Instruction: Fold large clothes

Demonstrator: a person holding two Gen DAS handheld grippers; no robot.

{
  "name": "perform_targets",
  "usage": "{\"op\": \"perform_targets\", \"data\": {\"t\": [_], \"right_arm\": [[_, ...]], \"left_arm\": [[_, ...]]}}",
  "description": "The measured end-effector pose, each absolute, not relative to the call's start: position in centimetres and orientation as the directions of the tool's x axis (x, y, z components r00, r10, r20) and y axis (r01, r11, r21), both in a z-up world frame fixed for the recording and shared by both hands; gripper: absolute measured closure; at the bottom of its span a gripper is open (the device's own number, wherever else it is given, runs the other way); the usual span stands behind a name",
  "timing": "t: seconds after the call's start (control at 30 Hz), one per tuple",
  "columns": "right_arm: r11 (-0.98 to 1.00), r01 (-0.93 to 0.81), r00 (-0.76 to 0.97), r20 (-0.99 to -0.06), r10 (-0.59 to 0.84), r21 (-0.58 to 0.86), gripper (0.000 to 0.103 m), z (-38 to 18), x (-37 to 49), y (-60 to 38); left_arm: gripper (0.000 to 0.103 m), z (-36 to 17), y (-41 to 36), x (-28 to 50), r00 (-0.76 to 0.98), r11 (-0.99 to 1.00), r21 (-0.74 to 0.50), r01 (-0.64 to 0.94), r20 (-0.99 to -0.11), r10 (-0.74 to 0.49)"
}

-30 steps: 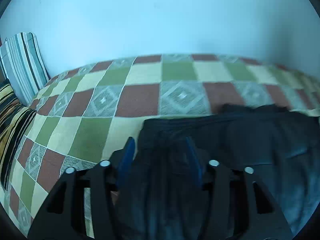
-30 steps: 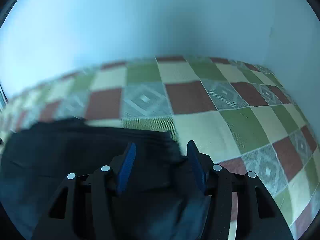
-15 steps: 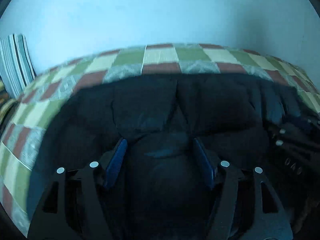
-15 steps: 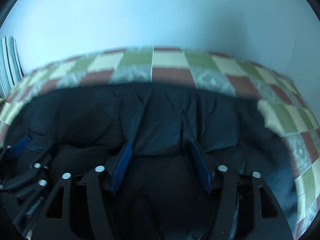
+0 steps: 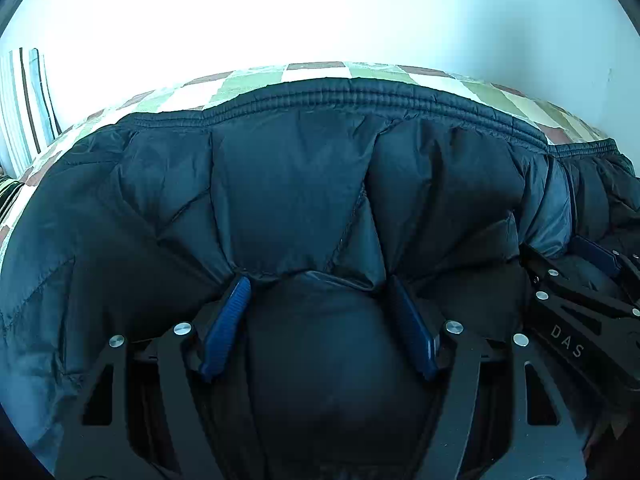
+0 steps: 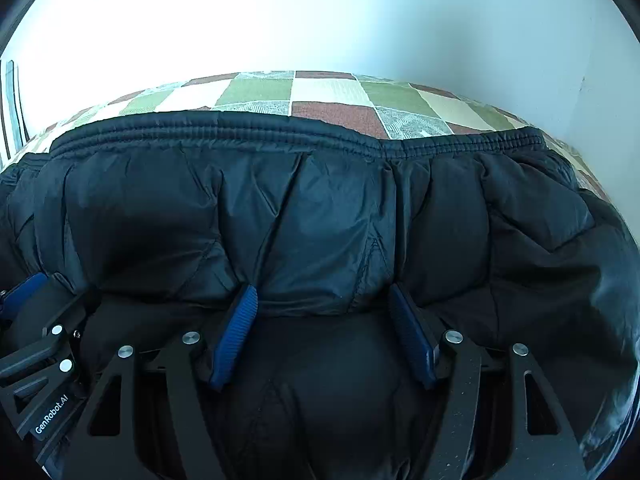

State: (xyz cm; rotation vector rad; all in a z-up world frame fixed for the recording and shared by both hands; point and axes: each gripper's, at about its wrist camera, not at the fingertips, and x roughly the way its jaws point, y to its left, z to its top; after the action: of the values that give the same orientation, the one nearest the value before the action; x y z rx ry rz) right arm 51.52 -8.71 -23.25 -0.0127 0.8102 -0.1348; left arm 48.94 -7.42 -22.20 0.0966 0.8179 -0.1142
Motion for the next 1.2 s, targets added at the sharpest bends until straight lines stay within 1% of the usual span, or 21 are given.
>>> {"op": "perform_targets", "data": {"t": [0.57, 0.8, 0.83, 0.9, 0.93, 1.0, 1.1, 1.13, 1.2], "right_arm": [[0.989, 0.120, 0.678, -0.720, -0.144, -0.084, 0.036, -23.3, 51.5, -8.4], [0.990, 0.120, 0.676, -0.724, -0.140, -0.079, 0.036, -22.8, 51.5, -8.5], [0.990, 0.119, 0.678, -0.723, -0.133, -0.071, 0.035, -22.5, 51.5, -8.6], [0.992, 0.112, 0.679, -0.724, -0.119, -0.058, 0.034, -21.8, 51.2, -8.8], [0.993, 0.105, 0.678, -0.727, -0.108, -0.049, 0.032, -21.2, 51.0, -9.0], [0.995, 0.094, 0.685, -0.722, -0.093, -0.039, 0.025, -20.1, 50.1, -9.4], [0.996, 0.090, 0.718, -0.692, -0.078, -0.018, 0.024, -17.8, 47.7, -11.1], [0.995, 0.098, 0.727, -0.683, -0.074, -0.004, 0.023, -17.0, 46.6, -12.2], [0.993, 0.114, 0.736, -0.673, -0.075, 0.014, 0.022, -15.9, 44.9, -14.5]], "left_arm": [[0.032, -22.6, -7.3, 49.2, 0.671, 0.990, 0.035, 0.137, -0.738, -0.067], [0.032, -21.5, -7.3, 49.3, 0.663, 0.989, 0.027, 0.147, -0.745, -0.078], [0.031, -21.1, -7.2, 49.4, 0.659, 0.988, 0.007, 0.152, -0.746, -0.096], [0.026, -20.3, -6.6, 49.2, 0.645, 0.985, -0.024, 0.171, -0.753, -0.131], [0.023, -19.4, -6.1, 48.8, 0.638, 0.981, -0.035, 0.188, -0.755, -0.150], [0.022, -18.1, -4.7, 48.0, 0.647, 0.981, -0.048, 0.190, -0.745, -0.162], [0.017, -15.6, -0.5, 46.4, 0.684, 0.986, -0.074, 0.150, -0.712, -0.158], [0.013, -14.8, 1.7, 45.7, 0.698, 0.987, -0.097, 0.124, -0.698, -0.157], [0.010, -14.1, 5.1, 44.9, 0.707, 0.990, -0.123, 0.072, -0.694, -0.138]]}}
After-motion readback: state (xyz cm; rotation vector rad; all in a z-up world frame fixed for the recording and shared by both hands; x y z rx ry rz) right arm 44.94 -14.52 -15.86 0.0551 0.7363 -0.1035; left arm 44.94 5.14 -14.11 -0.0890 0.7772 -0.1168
